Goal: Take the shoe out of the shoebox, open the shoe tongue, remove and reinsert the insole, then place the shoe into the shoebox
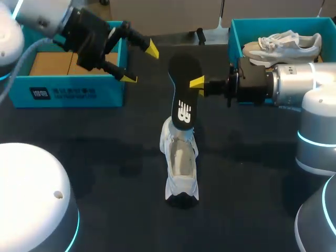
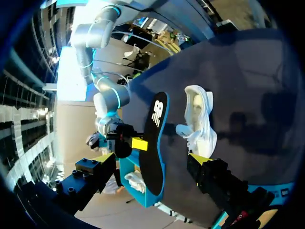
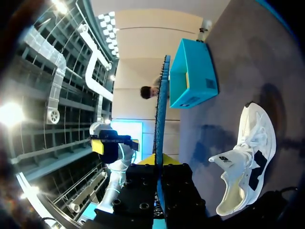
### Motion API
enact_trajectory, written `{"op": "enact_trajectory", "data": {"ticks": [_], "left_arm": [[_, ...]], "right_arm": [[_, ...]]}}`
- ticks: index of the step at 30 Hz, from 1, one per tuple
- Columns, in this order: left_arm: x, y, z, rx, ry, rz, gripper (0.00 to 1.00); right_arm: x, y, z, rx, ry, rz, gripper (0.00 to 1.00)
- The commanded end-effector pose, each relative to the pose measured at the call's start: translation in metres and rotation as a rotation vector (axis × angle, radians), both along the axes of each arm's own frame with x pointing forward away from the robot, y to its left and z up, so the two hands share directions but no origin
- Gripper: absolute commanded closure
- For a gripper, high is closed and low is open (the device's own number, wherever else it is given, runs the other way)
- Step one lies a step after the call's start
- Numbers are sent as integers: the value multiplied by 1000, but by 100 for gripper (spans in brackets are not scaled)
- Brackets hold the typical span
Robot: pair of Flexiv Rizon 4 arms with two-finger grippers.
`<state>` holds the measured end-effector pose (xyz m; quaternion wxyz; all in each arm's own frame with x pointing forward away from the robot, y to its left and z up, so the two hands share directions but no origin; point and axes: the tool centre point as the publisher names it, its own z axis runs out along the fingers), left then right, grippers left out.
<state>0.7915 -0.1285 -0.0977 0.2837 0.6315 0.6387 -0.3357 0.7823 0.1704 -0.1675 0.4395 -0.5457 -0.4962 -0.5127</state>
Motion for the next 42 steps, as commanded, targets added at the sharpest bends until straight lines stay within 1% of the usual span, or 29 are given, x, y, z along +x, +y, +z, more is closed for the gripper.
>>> {"op": "enact_trajectory", "data": {"ticks": [1,2,3,5,6,7,16,17,18,19,20,22,25,27,33,42], "left_arm": [[12,-4,15,157,79,0,0],[13,-5,19,181,77,7,0],[12,-6,23,244,81,6,0],[15,-9,27,311,149,-3,0],[17,-11,30,379,170,-2,0],[18,-14,32,479,148,5,0],[18,-14,32,479,148,5,0],[20,-18,35,479,149,-17,0],[23,-21,37,502,157,-11,0],[28,-26,39,557,184,-10,0],[29,-29,41,563,173,-23,0],[33,-37,44,639,184,-30,0],[33,-48,46,713,176,-47,0],[33,-54,45,781,165,-36,0],[30,-73,44,878,147,-56,0],[28,-95,42,922,131,-71,0]], "right_arm": [[-6,-10,-12,-1,9,-7,100],[-7,-11,-15,2,10,-9,100],[-8,-12,-18,1,16,-9,100],[-9,-14,-24,-7,21,-11,100],[-9,-14,-26,-2,23,-11,100],[-8,-15,-29,-11,30,-19,100],[-8,-16,-31,2,33,-12,100],[-8,-16,-31,2,33,-12,100],[-8,-16,-31,2,33,-12,100],[-8,-16,-31,2,33,-12,100],[-8,-16,-31,2,33,-12,100],[-8,-16,-31,2,33,-12,100],[-8,-16,-31,2,33,-12,100],[-8,-16,-31,2,33,-12,100],[-8,-16,-31,2,33,-12,100],[-8,-16,-31,2,33,-12,100]]}}
